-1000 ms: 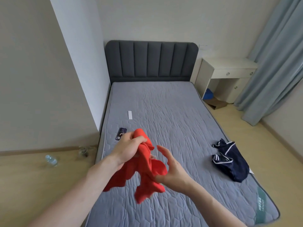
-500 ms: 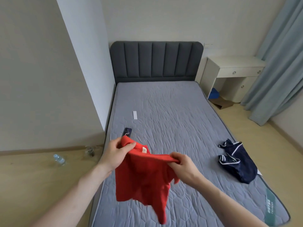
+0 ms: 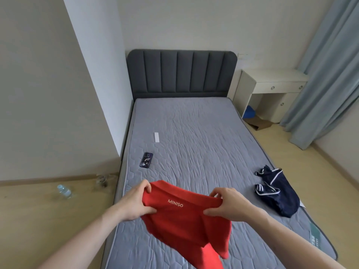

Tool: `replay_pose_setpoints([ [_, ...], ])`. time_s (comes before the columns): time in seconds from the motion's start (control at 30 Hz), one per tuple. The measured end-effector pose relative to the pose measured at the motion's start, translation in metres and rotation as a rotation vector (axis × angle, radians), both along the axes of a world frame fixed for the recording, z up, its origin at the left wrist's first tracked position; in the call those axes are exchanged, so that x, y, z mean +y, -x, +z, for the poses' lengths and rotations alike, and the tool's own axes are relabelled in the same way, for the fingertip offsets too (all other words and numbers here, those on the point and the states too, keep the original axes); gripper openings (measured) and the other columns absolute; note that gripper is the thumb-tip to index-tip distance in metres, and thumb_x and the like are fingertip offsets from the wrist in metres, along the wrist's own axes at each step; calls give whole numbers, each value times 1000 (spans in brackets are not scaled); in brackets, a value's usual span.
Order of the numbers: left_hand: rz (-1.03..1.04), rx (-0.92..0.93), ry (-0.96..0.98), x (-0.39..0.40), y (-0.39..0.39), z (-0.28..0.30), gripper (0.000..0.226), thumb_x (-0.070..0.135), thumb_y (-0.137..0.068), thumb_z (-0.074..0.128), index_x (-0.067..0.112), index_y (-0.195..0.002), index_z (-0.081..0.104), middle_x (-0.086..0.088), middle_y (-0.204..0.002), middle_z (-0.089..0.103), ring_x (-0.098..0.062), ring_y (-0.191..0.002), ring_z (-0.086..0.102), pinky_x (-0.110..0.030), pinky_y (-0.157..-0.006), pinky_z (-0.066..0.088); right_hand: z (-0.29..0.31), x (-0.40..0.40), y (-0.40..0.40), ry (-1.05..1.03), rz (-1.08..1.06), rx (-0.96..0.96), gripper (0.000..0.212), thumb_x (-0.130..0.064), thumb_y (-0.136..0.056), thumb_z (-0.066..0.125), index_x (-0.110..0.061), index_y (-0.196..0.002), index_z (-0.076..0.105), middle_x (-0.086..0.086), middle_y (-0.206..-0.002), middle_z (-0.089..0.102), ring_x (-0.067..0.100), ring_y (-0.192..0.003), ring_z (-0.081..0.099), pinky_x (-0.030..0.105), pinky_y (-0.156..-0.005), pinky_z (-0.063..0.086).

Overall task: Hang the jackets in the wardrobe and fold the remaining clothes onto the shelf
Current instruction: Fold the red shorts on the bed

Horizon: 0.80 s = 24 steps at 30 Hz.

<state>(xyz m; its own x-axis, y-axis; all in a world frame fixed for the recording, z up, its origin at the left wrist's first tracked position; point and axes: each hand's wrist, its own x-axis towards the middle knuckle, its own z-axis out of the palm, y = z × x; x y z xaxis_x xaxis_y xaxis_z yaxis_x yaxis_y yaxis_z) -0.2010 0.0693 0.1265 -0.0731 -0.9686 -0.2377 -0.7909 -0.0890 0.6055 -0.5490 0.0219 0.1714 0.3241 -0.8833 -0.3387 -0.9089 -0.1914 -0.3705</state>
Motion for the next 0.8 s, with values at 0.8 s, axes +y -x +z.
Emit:
replay_pose_setpoints([
  [0.8, 241, -193, -25, -96, 5, 2, 18, 16, -103, 46, 12, -115, 58, -16, -119, 67, -35, -111, 61, -35, -86, 44, -26, -80, 29, 81, -140, 122, 20, -31, -86, 64, -18, -97, 76, 4, -98, 75, 28, -99, 68, 32, -75, 51],
])
